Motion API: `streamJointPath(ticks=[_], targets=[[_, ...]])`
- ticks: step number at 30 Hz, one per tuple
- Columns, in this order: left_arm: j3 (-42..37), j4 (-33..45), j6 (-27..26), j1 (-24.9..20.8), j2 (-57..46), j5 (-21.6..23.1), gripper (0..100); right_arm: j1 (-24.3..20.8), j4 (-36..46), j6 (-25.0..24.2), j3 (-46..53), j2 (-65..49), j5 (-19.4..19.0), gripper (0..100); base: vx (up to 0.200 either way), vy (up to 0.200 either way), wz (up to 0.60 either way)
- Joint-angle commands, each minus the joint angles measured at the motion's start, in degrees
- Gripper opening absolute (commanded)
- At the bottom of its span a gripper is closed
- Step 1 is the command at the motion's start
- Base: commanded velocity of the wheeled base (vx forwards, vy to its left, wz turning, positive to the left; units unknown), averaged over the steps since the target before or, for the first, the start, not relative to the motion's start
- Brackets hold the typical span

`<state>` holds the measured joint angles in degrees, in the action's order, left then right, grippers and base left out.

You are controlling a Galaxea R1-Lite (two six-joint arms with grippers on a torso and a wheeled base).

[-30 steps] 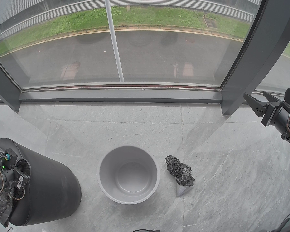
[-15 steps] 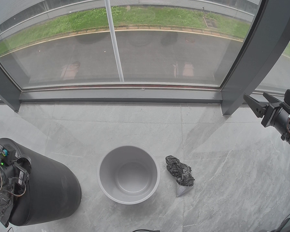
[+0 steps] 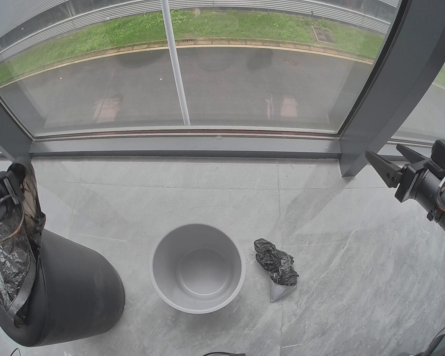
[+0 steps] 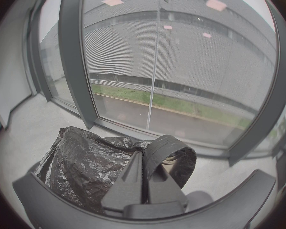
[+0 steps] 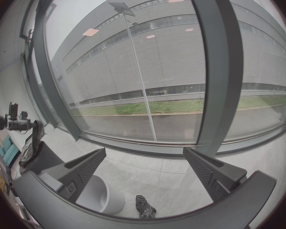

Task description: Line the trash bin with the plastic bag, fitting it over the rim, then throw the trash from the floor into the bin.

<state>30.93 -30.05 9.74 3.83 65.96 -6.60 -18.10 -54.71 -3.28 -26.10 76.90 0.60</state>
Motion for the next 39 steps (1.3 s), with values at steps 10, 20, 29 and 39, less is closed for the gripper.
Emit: streamJointPath(ticks=[10, 20, 29, 39], targets=[[12.7, 16.0, 17.7, -18.1, -8.5, 0.1, 0, -22.2, 0.3, 6.0, -11.1, 11.1, 11.0, 100, 0.0, 0.0, 0.0], [18.6, 17.5, 17.1, -35.7, -3.6, -4.3, 0, -32.8, 0.9, 7.5, -17.3, 20.4, 14.3, 100, 0.0, 0.0, 0.0], [23.3, 17.7, 15.5, -40.8, -1.1, -9.0, 0, -37.9, 0.7, 7.6, -17.0, 23.5, 15.7, 100, 0.0, 0.0, 0.0], [25.0, 17.4, 15.6, -42.0, 0.0, -8.7, 0, -41.7, 0.1, 7.7, -13.9, 27.1, 17.9, 100, 0.0, 0.0, 0.0]])
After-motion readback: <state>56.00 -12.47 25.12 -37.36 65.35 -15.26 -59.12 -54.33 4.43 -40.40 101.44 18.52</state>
